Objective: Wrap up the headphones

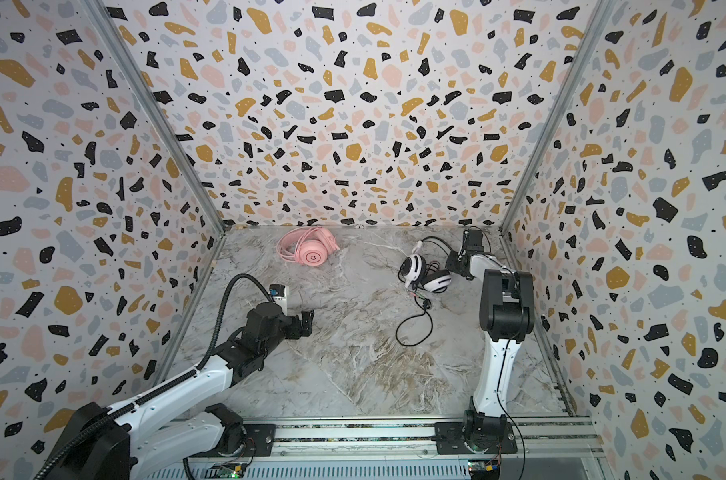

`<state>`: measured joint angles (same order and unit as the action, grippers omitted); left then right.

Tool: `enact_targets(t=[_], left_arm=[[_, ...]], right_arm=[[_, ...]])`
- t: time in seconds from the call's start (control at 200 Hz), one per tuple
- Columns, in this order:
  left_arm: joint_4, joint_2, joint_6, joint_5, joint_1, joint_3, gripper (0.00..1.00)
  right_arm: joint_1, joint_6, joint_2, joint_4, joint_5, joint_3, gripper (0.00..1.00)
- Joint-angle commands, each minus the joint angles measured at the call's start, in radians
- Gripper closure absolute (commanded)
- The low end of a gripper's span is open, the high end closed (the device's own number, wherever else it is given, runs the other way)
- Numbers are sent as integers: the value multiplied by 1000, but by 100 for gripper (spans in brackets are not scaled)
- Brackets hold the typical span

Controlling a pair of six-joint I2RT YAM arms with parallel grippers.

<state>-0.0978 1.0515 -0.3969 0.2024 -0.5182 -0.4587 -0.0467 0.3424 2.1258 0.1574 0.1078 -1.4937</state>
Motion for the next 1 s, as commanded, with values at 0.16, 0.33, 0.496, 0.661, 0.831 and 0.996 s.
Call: enact_targets(t=[0.16,0.33,0.496,0.661,0.831,0.996], left_arm=[[-34,22,22,-6,4,-62,0],[-41,23,14,-19,3,-95,0],[-42,37,15,-36,4,-127,0],[-37,44,29,-48,4,-159,0],[-59,80,57,-62,4,-212,0],[-95,236,127,-102,6,-311,0]], right_arm=[[15,-50,-117,-94,102,75,91],[46,-98,-276,-237,150,215,93],[83,-146,-414,-308,166,317,95],[127,-198,-544,-370,181,399,97],[172,-226,-652,-412,247,460,98],[206,-235,-705,-440,366,498,99]])
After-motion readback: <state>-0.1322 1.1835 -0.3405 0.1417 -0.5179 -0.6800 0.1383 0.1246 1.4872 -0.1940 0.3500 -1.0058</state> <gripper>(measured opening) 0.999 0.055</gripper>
